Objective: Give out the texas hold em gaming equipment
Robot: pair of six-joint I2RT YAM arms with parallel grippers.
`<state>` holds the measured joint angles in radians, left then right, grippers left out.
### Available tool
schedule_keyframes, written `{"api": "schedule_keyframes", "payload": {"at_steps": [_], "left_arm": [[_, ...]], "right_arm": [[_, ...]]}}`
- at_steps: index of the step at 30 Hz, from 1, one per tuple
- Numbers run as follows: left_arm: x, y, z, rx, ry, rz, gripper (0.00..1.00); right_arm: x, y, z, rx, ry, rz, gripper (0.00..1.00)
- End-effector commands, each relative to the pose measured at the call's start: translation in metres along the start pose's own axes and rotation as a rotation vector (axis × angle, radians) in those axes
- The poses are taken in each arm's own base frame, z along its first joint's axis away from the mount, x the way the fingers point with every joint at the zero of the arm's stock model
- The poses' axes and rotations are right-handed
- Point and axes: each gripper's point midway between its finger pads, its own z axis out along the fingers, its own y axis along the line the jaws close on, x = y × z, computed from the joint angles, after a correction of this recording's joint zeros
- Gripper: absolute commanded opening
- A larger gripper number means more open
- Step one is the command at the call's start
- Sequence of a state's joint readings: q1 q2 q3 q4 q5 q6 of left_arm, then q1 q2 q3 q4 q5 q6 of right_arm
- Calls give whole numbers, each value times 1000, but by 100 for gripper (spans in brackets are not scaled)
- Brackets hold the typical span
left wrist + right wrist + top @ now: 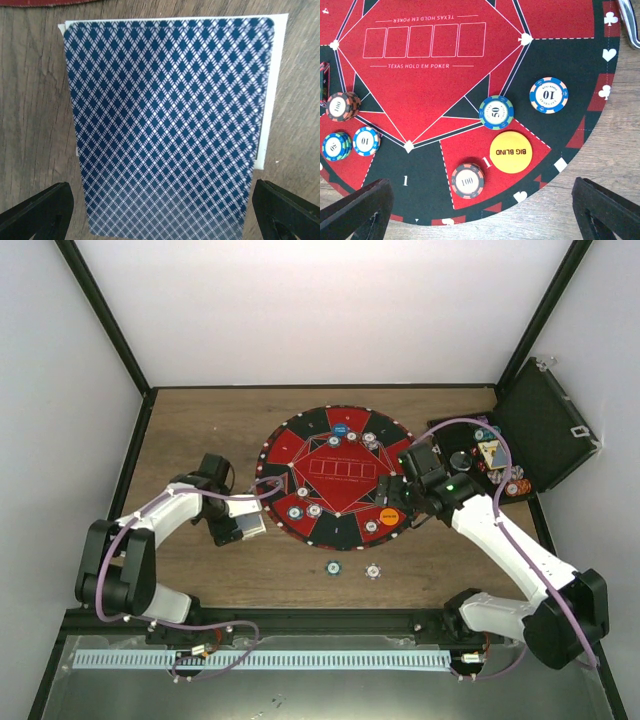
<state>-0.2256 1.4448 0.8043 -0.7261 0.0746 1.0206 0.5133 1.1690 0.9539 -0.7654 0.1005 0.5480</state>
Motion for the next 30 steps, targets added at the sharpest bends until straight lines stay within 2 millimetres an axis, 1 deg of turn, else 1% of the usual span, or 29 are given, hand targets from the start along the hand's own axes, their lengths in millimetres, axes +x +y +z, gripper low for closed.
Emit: {"api": "schedule_keyframes", "payload": {"at_steps": [1,10,16,20,25,30], "left_arm": [[1,8,6,-44,19,4,100],[0,13,13,-50,27,11,100],[0,11,19,-37,35,23,100],[-2,12,18,-41,24,33,100],[1,8,20,-39,29,55,100],[5,3,23,-32,40,68,96]], "right_arm": [[-9,11,-18,-49,-31,11,100],[-6,17,-20,-85,-23,6,99],[-1,22,-12,-108,4,-7,99],[3,27,-7,-134,27,-15,99],[6,34,-3,-167,41,-21,98],[9,43,2,-220,62,-27,97]]}}
